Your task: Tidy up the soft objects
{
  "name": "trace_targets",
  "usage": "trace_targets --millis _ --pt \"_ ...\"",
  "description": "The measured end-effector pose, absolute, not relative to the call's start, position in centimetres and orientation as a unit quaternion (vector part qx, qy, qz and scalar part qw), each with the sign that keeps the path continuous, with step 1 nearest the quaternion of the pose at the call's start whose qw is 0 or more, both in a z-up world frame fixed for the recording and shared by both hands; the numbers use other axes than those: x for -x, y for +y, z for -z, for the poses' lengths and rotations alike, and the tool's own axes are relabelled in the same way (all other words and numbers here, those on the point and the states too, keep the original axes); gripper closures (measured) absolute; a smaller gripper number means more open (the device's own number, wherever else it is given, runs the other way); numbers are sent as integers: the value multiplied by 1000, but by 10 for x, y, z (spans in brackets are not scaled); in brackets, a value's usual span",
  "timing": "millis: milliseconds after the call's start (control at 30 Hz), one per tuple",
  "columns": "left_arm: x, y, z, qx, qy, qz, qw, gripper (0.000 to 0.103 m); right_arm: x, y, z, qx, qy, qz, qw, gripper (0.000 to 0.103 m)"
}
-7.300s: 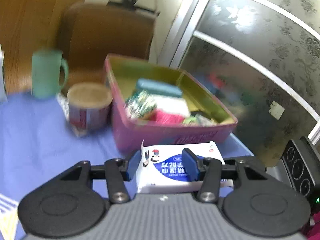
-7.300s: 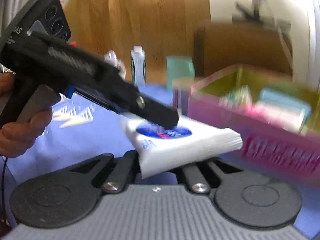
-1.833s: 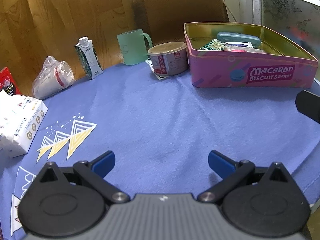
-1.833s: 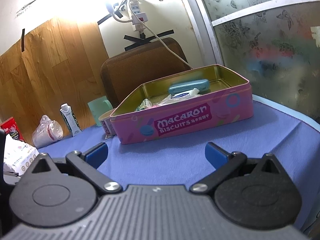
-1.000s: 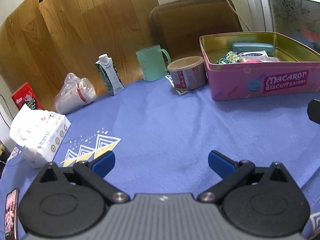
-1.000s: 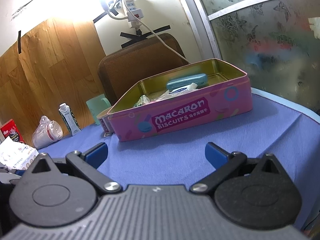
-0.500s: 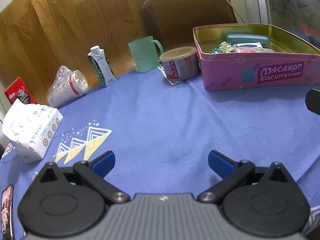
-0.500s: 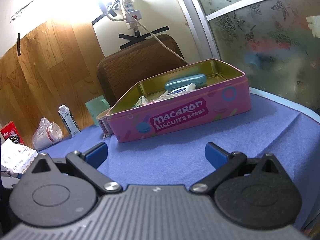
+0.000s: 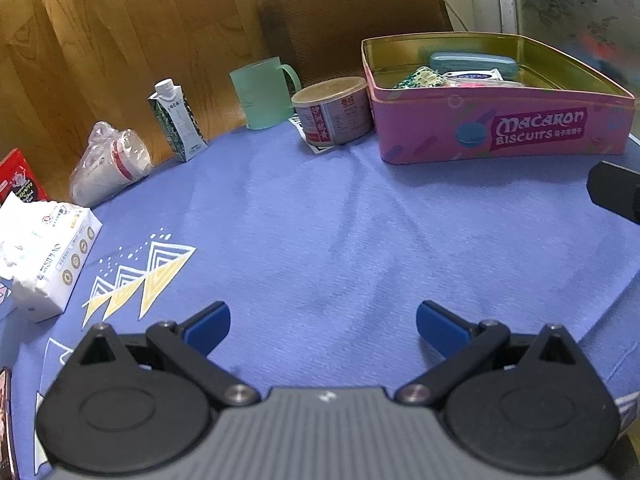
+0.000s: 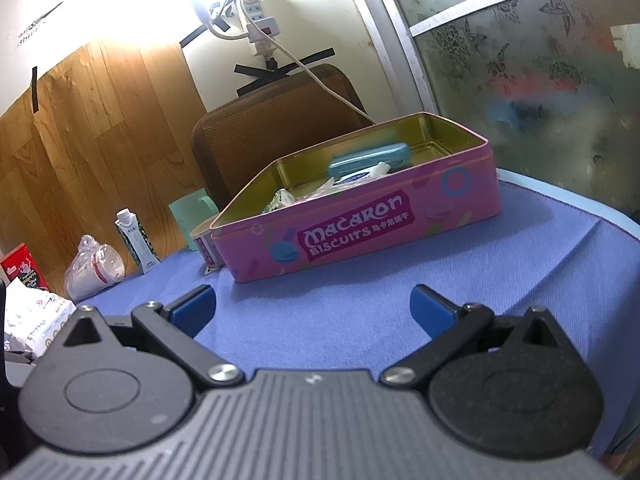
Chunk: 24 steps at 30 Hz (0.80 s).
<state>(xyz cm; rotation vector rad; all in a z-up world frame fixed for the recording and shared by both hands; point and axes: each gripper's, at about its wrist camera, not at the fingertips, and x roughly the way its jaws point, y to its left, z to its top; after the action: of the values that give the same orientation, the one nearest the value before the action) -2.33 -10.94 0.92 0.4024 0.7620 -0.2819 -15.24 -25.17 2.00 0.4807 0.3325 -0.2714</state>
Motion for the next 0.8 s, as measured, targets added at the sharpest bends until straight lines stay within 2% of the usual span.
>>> trace_targets --millis 800 --pt "28 -117 -8 -189 393 179 882 0 152 -254 -19 -237 164 133 948 0"
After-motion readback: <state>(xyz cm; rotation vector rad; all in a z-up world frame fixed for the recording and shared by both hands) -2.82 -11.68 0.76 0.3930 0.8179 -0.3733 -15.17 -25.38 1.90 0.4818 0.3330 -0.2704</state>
